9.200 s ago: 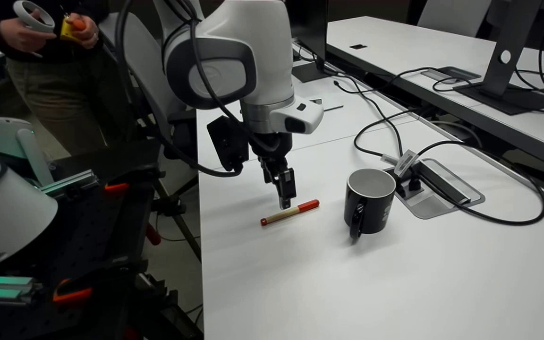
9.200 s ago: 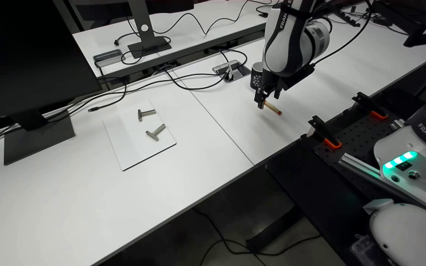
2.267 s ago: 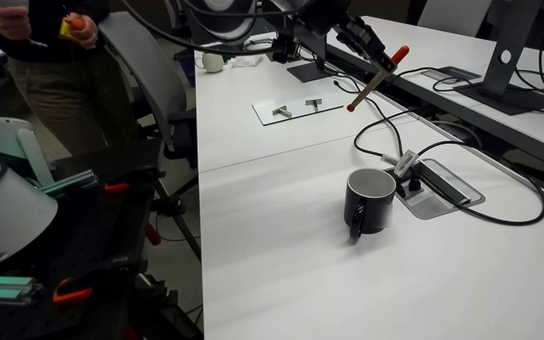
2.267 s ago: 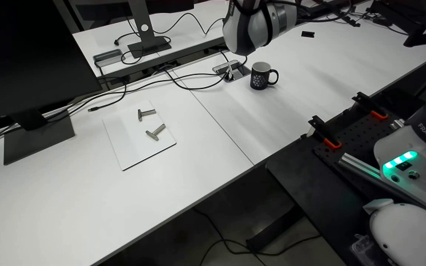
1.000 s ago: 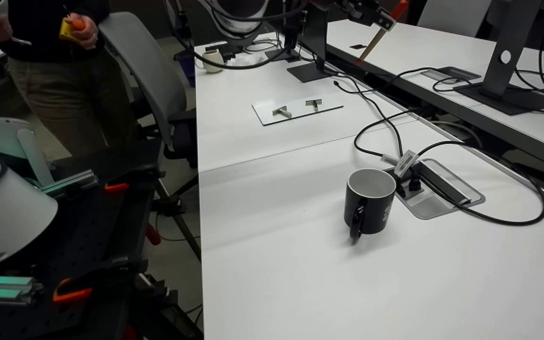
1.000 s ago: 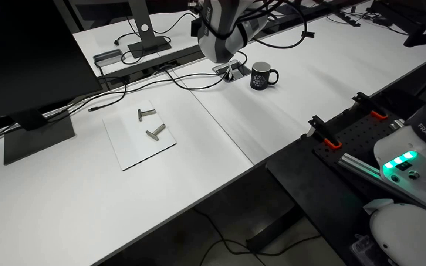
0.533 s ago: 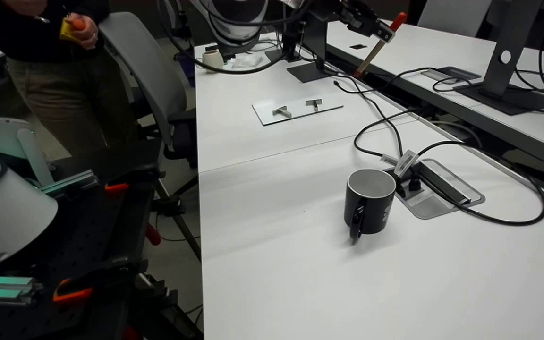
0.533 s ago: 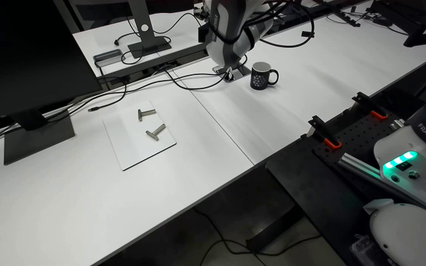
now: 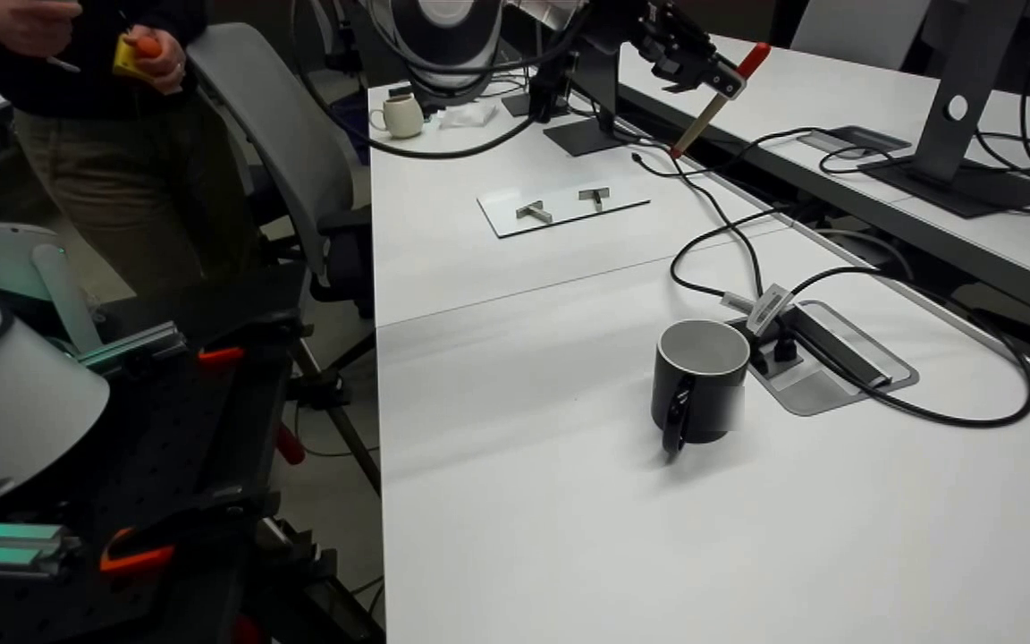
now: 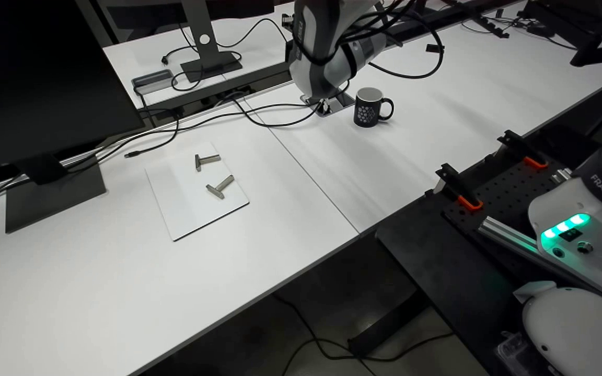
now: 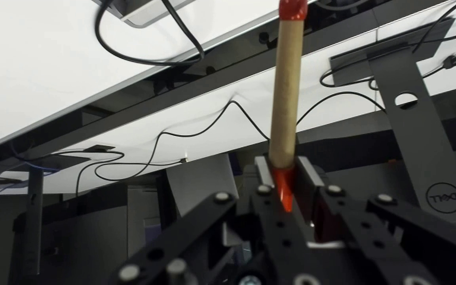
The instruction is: Put the marker in the mug
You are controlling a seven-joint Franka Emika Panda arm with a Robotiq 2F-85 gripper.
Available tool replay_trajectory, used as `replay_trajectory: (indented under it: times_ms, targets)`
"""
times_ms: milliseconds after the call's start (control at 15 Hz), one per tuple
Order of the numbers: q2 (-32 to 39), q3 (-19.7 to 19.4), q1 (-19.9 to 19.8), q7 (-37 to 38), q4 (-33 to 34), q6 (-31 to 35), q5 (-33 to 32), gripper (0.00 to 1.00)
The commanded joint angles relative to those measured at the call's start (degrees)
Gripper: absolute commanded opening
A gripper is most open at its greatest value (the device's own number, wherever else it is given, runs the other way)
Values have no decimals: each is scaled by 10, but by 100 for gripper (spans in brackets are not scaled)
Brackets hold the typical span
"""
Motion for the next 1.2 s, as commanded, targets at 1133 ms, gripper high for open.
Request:
replay_trajectory:
  times_ms: [1133]
  targets:
    - [169, -54, 68, 45, -87, -104, 278, 7]
